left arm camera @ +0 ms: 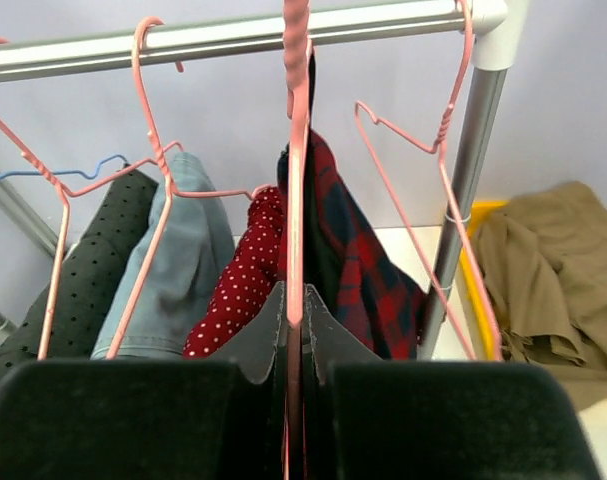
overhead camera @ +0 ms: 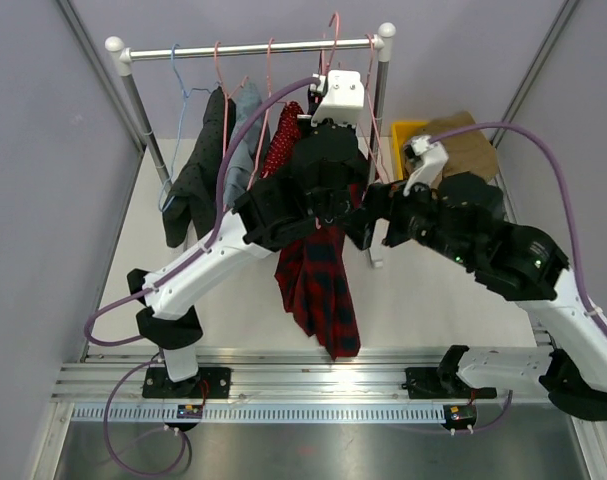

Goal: Remove the skirt from the hanger

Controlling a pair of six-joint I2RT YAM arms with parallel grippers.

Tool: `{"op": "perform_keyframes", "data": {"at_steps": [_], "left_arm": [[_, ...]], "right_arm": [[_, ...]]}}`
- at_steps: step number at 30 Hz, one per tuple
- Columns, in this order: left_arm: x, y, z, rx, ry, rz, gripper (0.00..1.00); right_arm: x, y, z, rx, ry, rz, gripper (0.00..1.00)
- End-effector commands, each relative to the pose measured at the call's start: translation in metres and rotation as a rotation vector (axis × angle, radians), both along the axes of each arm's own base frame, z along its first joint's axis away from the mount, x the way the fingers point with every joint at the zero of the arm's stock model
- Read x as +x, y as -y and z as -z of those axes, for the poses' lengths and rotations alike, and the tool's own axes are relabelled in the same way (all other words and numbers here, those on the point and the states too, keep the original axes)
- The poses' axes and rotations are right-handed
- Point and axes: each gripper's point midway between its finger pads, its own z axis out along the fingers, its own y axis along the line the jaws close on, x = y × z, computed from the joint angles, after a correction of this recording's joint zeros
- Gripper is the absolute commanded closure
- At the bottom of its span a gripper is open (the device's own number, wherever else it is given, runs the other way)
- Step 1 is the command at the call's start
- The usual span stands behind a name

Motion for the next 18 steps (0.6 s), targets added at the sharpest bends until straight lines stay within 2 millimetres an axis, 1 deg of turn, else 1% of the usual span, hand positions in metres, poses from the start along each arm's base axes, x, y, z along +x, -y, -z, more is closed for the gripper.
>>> {"op": "perform_keyframes", "data": {"at_steps": [1,2,3,4,6,7,8,9,10,12,13,14,15,16,17,18], "left_arm": [[-0.007,-0.055,-0.079,-0.293,0.146,-0.105,1.0],[-0.006,-0.056,-0.078,-0.291,0.144,-0.105,1.0],[-0.005,-0.058,-0.077,-0.298,0.139,-0.103,1.0],[-0.003,-0.058,-0.076,-0.298,0.138,-0.094,1.0],[-0.001,-0.059,-0.072,-0.304,0.128,-0.087,1.0],[0.001,-0.059,-0.07,-0.3,0.126,-0.088,1.0],[0.002,-0.058,-0.068,-0.305,0.123,-0.086,1.0],[0.003,-0.058,-0.065,-0.284,0.114,-0.083,1.0],[0.005,-0.056,-0.065,-0.311,0.113,-0.072,1.0],[0.006,-0.053,-0.062,-0.333,0.102,-0.051,1.0],[0.005,-0.053,-0.062,-0.341,0.1,-0.043,1.0],[0.004,-0.052,-0.061,-0.349,0.096,-0.033,1.0],[0.004,-0.049,-0.059,-0.366,0.087,-0.019,1.0],[0.002,-0.05,-0.06,-0.378,0.086,-0.011,1.0],[0.002,-0.049,-0.057,-0.39,0.076,-0.004,1.0],[0.001,-0.047,-0.057,-0.398,0.072,0.01,1.0]], "right_arm": [[-0.002,0.003,0.024,-0.121,0.002,0.13,0.04],[-0.005,-0.002,0.027,-0.126,0.004,0.132,0.04],[-0.01,-0.009,0.035,-0.127,-0.012,0.126,0.04],[-0.021,-0.021,0.036,-0.116,-0.009,0.089,0.04],[-0.025,-0.03,0.045,-0.12,-0.013,0.092,0.04],[-0.036,-0.041,0.045,-0.111,-0.009,0.057,0.04],[-0.036,-0.045,0.046,-0.12,0.003,0.071,0.04],[-0.04,-0.051,0.048,-0.127,0.007,0.061,0.04],[-0.045,-0.057,0.048,-0.125,0.016,0.048,0.04],[-0.042,-0.066,0.055,-0.157,0.035,0.066,0.05],[-0.041,-0.071,0.053,-0.143,0.046,0.072,0.04],[-0.037,-0.073,0.055,-0.15,0.065,0.101,0.05],[-0.033,-0.075,0.064,-0.18,0.086,0.111,0.05],[-0.023,-0.076,0.057,-0.143,0.122,0.173,0.04],[-0.018,-0.077,0.059,-0.147,0.141,0.202,0.05],[-0.012,-0.081,0.06,-0.145,0.181,0.226,0.08]]}}
